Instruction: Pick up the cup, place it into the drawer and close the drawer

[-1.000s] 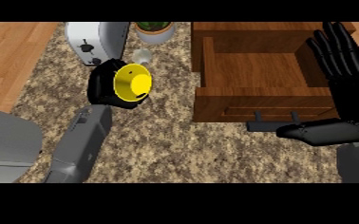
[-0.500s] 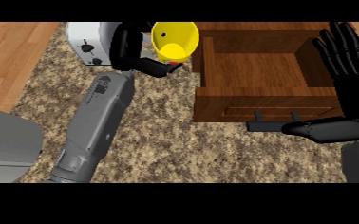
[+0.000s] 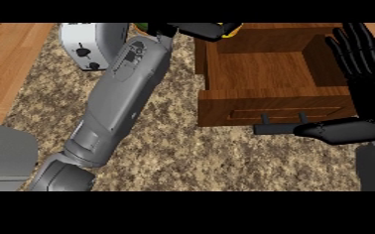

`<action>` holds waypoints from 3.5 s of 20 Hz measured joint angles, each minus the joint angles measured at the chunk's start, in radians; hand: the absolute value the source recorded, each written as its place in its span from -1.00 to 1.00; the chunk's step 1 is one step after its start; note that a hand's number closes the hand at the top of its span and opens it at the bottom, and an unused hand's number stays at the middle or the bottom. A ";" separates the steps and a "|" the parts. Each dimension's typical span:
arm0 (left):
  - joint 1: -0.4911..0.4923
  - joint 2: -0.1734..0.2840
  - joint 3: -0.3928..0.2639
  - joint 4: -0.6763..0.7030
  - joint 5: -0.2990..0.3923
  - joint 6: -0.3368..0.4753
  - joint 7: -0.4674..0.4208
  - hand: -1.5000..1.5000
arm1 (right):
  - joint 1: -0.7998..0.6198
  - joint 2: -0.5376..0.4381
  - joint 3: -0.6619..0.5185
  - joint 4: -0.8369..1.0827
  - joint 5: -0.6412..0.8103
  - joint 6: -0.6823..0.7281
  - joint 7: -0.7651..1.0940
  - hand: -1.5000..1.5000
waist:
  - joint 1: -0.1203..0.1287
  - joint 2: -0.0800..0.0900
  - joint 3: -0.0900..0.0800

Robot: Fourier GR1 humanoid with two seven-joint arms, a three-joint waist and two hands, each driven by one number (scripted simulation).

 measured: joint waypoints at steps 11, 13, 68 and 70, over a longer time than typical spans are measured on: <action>-0.148 -0.001 -0.189 0.304 0.109 0.099 0.084 1.00 | -0.037 0.016 0.030 0.011 -0.002 0.011 -0.010 -1.00 | -0.073 0.018 0.001; -0.157 -0.001 -0.221 0.342 0.116 0.074 0.100 1.00 | -0.049 0.015 0.031 0.016 -0.005 0.013 -0.012 -1.00 | -0.085 0.023 0.001; 0.197 0.120 -0.240 0.083 0.529 -0.098 -0.205 -1.00 | -0.373 -0.048 0.407 1.053 0.635 0.004 -0.389 1.00 | 0.136 0.011 0.002; 0.219 0.132 -0.242 0.058 0.533 -0.112 -0.196 -1.00 | -0.418 -0.059 0.366 1.120 0.624 -0.024 -0.427 1.00 | 0.150 0.014 0.003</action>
